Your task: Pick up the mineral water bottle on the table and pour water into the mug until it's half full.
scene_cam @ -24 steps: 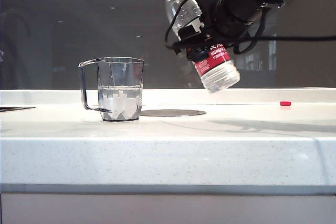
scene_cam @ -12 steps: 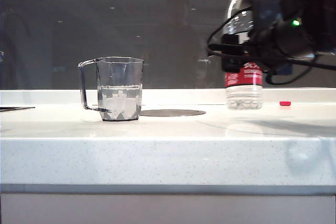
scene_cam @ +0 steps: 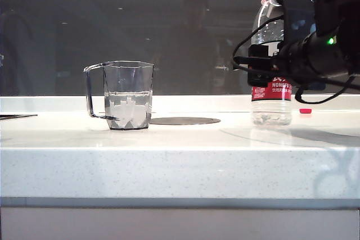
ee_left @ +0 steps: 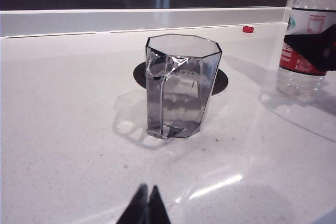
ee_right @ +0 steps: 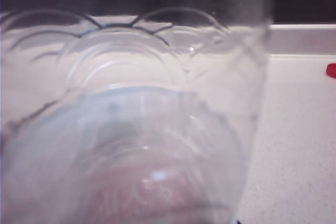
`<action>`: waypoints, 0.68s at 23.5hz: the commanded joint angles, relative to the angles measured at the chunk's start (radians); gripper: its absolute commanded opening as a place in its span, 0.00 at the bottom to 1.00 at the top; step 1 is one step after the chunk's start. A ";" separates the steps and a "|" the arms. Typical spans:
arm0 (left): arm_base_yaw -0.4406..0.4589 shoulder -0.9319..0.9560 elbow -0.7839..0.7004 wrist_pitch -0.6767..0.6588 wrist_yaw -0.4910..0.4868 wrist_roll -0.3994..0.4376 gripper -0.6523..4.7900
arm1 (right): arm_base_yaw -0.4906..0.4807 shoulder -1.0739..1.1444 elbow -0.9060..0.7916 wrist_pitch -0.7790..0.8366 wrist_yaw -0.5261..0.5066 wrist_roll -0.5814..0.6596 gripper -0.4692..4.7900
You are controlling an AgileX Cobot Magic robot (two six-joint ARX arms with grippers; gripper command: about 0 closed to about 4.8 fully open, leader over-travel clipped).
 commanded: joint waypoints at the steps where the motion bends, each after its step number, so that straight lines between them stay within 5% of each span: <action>1: 0.000 0.001 0.003 0.013 0.003 0.002 0.11 | 0.002 0.045 0.003 0.100 0.000 0.004 0.60; 6: 0.000 0.001 0.003 0.013 0.003 0.002 0.11 | 0.002 0.064 -0.002 0.115 -0.004 0.004 0.61; 9: 0.000 0.001 0.003 0.013 0.003 0.002 0.11 | 0.002 0.063 -0.026 0.121 -0.003 0.004 0.88; 16: 0.000 0.001 0.003 0.013 0.003 0.002 0.11 | 0.003 0.000 -0.093 0.126 -0.013 0.003 0.94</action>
